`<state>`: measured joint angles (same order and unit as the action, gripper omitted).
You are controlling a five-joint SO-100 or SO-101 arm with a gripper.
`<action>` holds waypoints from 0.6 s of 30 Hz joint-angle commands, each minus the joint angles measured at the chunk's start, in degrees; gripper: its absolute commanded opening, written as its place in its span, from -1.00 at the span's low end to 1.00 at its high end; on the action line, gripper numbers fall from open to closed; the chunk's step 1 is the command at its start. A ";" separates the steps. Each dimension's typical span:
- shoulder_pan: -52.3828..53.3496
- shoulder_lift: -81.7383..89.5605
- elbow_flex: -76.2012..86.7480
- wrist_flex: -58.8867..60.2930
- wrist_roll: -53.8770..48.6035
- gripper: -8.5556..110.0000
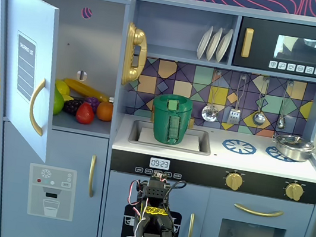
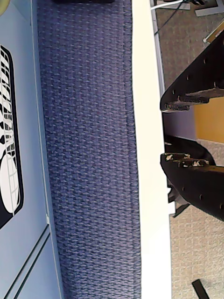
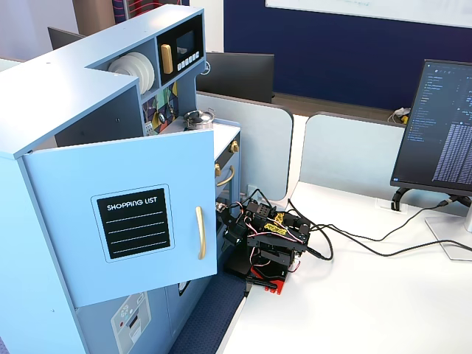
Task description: Close the left cabinet door
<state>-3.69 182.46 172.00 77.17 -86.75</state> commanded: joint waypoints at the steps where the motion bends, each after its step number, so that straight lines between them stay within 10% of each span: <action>1: 0.70 -0.35 -0.26 10.63 0.35 -0.73; 11: -3.25 -0.44 -0.26 10.46 1.49 -0.86; 18: -42.98 -8.53 -3.87 -20.39 9.32 -0.86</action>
<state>-23.73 180.53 172.00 73.56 -80.07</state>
